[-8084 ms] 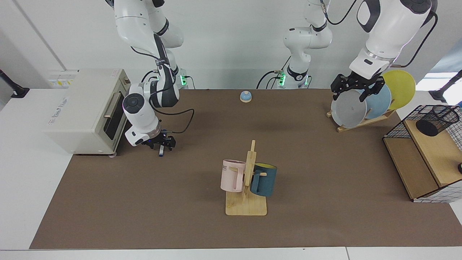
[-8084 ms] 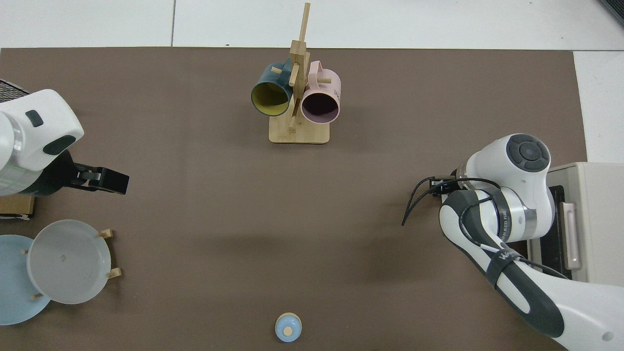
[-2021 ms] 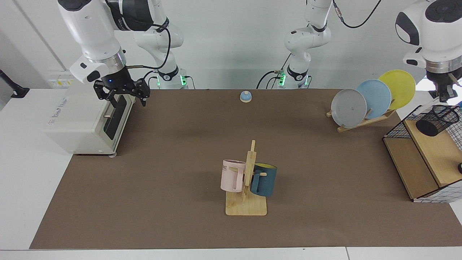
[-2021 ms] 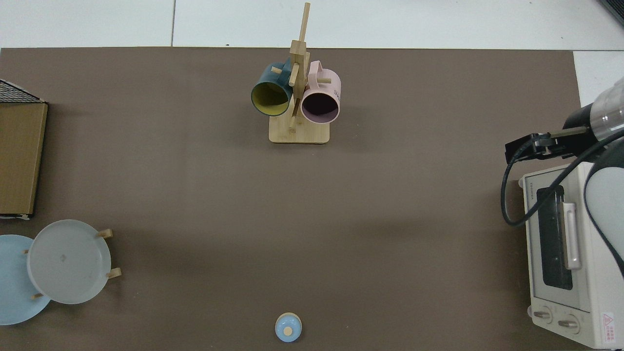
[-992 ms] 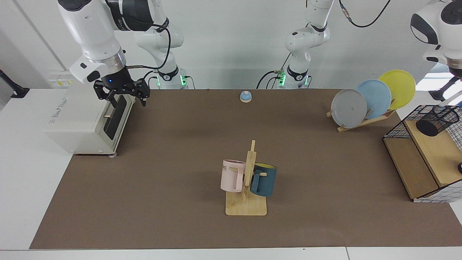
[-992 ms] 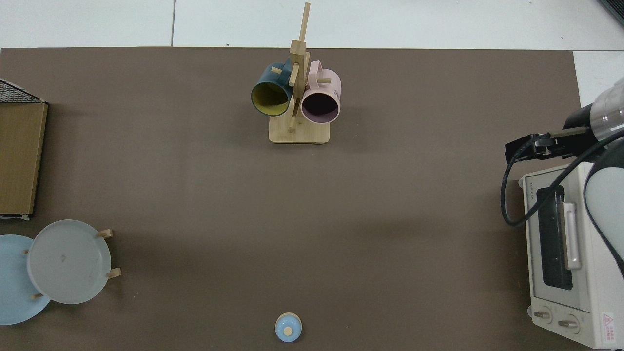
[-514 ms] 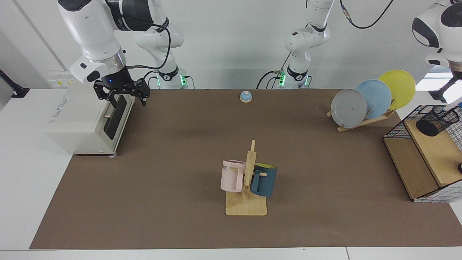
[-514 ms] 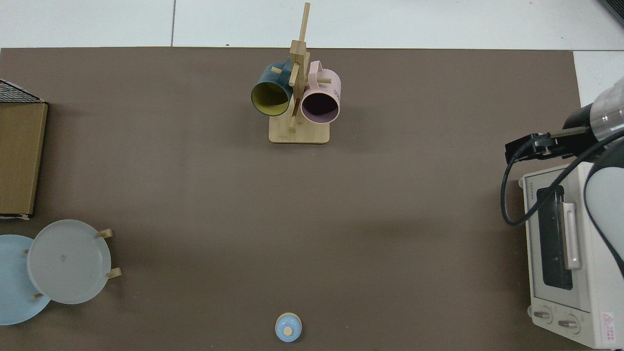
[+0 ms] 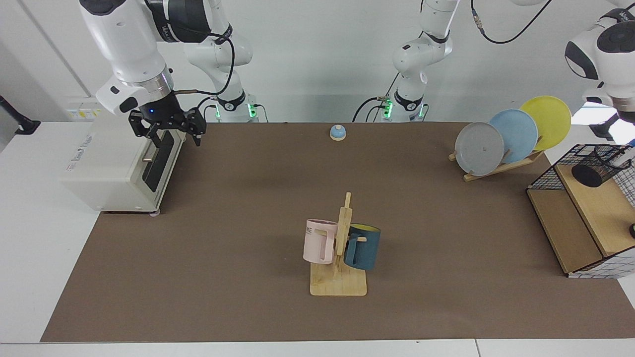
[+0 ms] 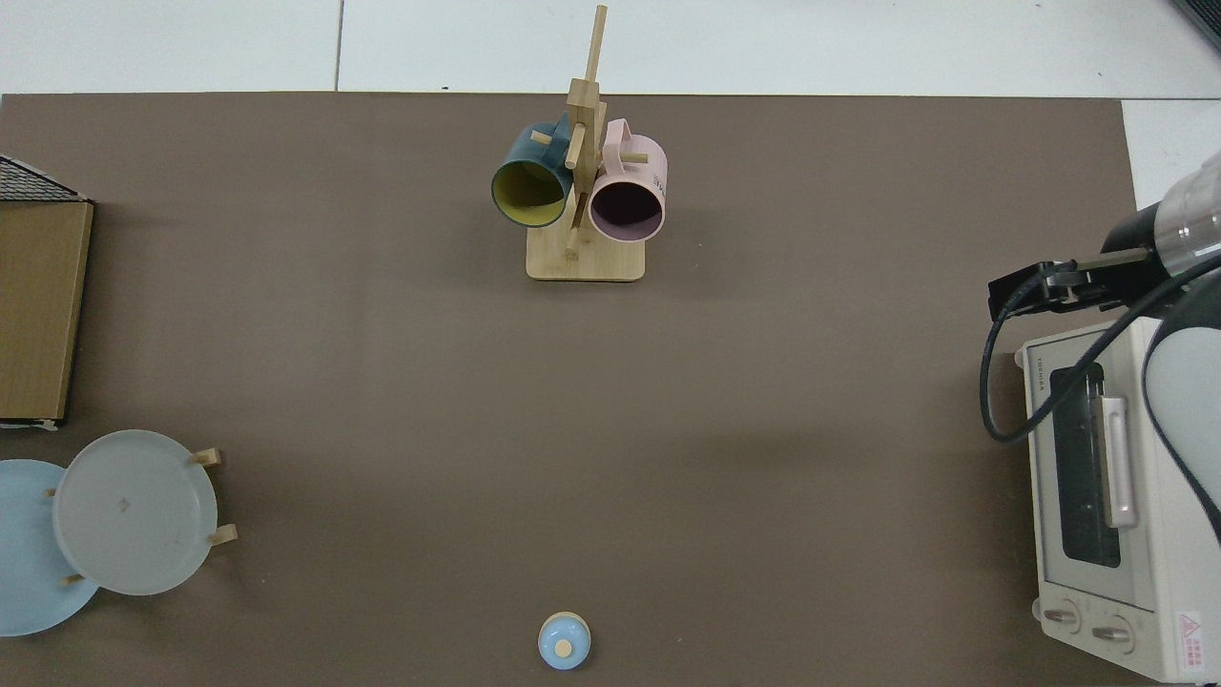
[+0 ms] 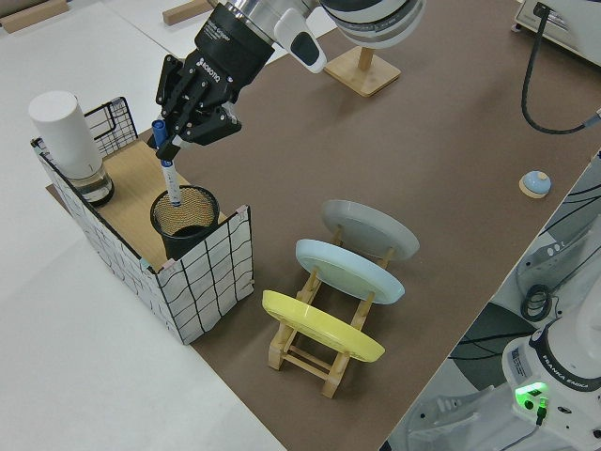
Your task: Put markers into pen holder
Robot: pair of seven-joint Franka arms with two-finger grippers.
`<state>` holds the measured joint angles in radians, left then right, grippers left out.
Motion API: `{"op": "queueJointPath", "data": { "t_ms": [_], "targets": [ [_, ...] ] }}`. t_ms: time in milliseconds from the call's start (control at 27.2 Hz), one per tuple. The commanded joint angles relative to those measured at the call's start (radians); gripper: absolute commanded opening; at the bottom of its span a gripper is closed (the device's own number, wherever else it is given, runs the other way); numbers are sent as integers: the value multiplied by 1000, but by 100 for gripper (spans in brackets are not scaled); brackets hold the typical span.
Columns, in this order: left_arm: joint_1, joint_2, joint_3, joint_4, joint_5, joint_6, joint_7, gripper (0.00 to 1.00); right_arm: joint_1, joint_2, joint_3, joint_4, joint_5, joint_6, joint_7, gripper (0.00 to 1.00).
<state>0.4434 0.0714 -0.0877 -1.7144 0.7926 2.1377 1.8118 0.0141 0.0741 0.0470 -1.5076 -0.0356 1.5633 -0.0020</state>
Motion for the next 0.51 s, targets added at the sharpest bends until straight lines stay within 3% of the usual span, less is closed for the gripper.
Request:
{"op": "queueJointPath", "data": {
  "t_ms": [0,37,73,220,478],
  "targets": [
    [3,-42,-6,-59,24,-5,-46,12,-16,-25,13,-29,-6,4,16,100],
    [5,-42,-7,-59,16,-11,-49,71,-16,-25,13,-29,-6,4,16,100],
    [3,-42,-7,-59,10,-16,-49,99,-16,-25,13,-29,-6,4,16,100],
    [-14,-33,-21,-42,7,-50,-49,100,-16,-25,13,-29,-6,4,16,100],
    [-109,-21,-23,6,-22,-156,-146,100,-16,-25,13,-29,-6,4,16,100]
  ]
}}
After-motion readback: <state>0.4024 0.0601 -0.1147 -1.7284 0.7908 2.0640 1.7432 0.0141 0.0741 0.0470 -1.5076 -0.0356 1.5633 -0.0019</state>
